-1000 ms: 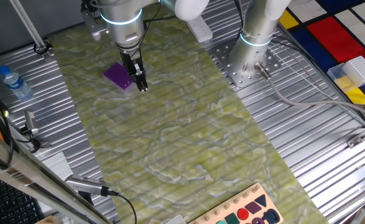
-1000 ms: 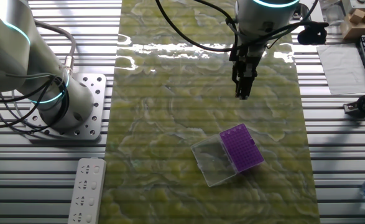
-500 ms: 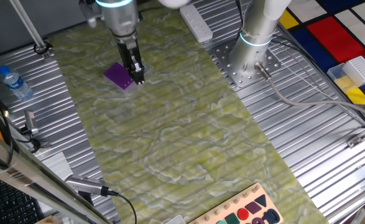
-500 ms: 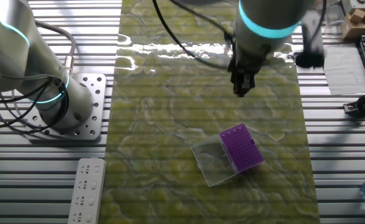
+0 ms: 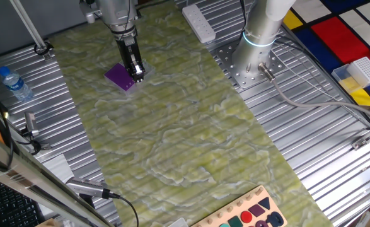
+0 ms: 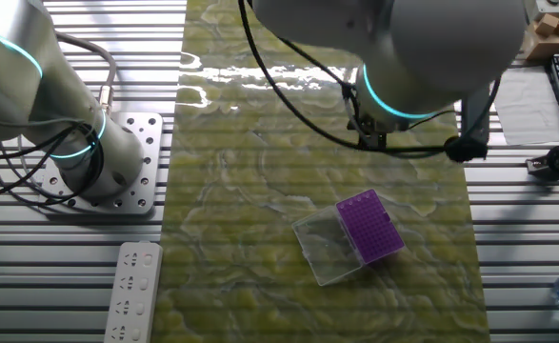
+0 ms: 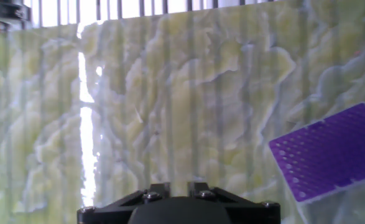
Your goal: Insert a small pipette tip into the holder for small pipette tips
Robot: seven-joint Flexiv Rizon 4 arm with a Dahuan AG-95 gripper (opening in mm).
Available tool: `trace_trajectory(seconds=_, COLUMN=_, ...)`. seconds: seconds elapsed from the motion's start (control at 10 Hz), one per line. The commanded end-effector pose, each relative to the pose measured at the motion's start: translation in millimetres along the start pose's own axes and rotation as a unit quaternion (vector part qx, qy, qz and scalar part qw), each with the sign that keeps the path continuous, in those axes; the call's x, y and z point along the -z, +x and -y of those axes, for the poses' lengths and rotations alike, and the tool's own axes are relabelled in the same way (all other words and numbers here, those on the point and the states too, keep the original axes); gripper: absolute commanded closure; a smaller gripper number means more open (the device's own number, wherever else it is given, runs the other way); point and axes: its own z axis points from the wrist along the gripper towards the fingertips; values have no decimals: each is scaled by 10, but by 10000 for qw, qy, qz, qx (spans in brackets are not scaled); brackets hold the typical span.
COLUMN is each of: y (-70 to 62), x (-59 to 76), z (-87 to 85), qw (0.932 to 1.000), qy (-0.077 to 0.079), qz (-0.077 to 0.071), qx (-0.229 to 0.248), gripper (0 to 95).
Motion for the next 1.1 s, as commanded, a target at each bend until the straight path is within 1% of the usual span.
trace_trajectory(seconds=0.1, y=-9, x=-21, z=-30, qw=9996, qy=-250, qz=-4, qx=-144, gripper=950)
trace_trajectory(seconds=0.2, y=-10, x=-26, z=-40, qw=9993, qy=-331, qz=-4, qx=-194, gripper=950)
trace_trajectory(seconds=0.3, y=-11, x=-29, z=-44, qw=9991, qy=-373, qz=-6, qx=-213, gripper=950)
trace_trajectory(seconds=1.1, y=-12, x=-40, z=-59, qw=9985, qy=-457, qz=-10, qx=-297, gripper=950)
